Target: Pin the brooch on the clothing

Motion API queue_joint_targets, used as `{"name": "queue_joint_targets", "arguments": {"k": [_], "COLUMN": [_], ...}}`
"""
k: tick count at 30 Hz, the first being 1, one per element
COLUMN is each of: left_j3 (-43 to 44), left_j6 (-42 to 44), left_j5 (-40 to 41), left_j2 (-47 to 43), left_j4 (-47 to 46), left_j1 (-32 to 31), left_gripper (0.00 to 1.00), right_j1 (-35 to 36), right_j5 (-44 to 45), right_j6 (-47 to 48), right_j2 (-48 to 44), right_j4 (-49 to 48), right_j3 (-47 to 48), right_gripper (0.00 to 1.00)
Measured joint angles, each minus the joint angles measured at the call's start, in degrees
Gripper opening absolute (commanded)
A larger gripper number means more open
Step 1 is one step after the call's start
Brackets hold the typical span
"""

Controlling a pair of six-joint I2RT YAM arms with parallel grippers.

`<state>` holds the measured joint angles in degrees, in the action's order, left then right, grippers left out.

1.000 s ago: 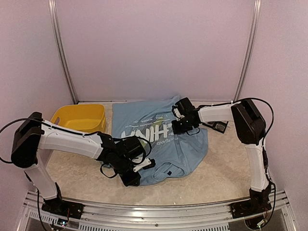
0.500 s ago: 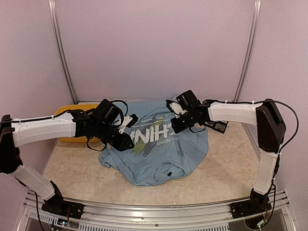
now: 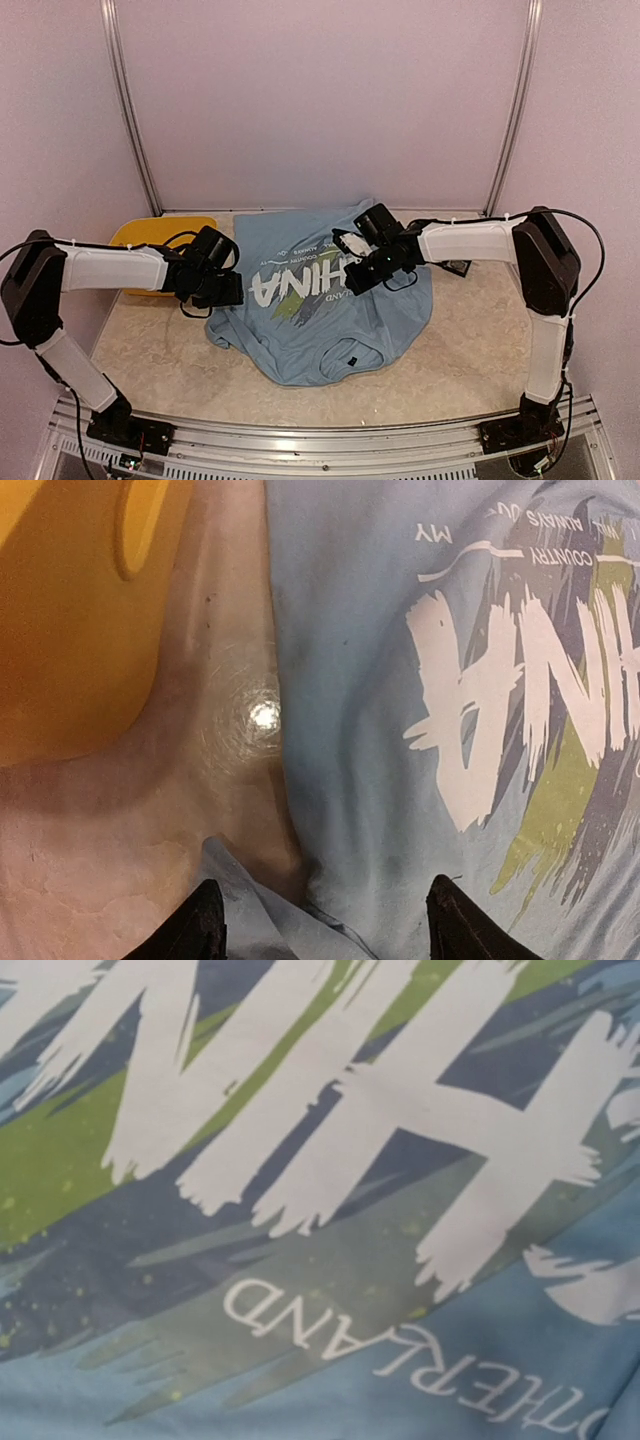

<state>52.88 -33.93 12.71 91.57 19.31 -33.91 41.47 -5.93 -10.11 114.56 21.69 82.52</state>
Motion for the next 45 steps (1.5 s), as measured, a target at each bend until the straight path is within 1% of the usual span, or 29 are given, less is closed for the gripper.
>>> {"name": "queue_joint_targets", "arguments": {"k": [3,5,10,15,22,26,29,31,33,35,41,45], "left_j3": [-1.5,-1.5,-1.5,-1.7,-1.9,-2.0,-2.1,-2.3,-2.5,-2.6,-3.0,-4.0], "left_j6": [-3.3,-4.5,-5.7,-5.7,-5.2,-5.1,-5.0,-4.9,-4.8,-4.9,-4.7,-4.9], "left_j5": [1.3,1.3,1.3,1.0,0.8,0.6,0.7,0.7,0.7,0.8,0.7,0.6], "left_j2": [-0.7,-0.1,2.1,3.6,5.9,6.6,6.6,6.6,6.6,6.6,5.7,0.0], "left_j4": [-1.7,-3.0,-4.9,-5.2,-5.2,-5.2,-5.2,-5.2,-5.2,-5.2,-4.2,-1.2], "left_j1": [1.0,1.6,2.7,2.9,3.0,3.0,3.0,3.2,3.4,3.5,3.6,2.8], "left_gripper": [0.63,0.58,0.50,0.48,0.28,0.28,0.33,0.31,0.21,0.00,0.00,0.00], "right_j1": [0.0,0.0,0.0,0.0,0.0,-0.5,-0.7,-0.8,-1.0,-1.1,-1.6,-4.0], "right_j5": [0.6,1.1,3.0,3.7,4.4,4.7,4.7,4.7,4.7,4.7,4.7,4.2], "right_j6": [-0.3,-0.4,-0.4,-0.2,0.0,-0.1,-0.1,-0.1,-0.1,-0.1,-0.3,-1.6], "right_j2": [0.0,0.0,0.0,0.0,0.0,0.0,0.0,0.0,0.0,0.0,0.0,0.0], "right_j4": [0.2,0.3,1.2,1.3,1.2,0.8,0.7,0.6,0.3,-0.2,-1.4,-2.9], "right_j3": [-0.2,-0.4,-0.7,-0.8,-1.2,-2.3,-3.0,-3.1,-3.3,-3.5,-5.3,-7.6], "right_gripper": [0.00,0.00,0.00,0.00,0.00,0.00,0.00,0.00,0.00,0.00,0.00,0.00]}}
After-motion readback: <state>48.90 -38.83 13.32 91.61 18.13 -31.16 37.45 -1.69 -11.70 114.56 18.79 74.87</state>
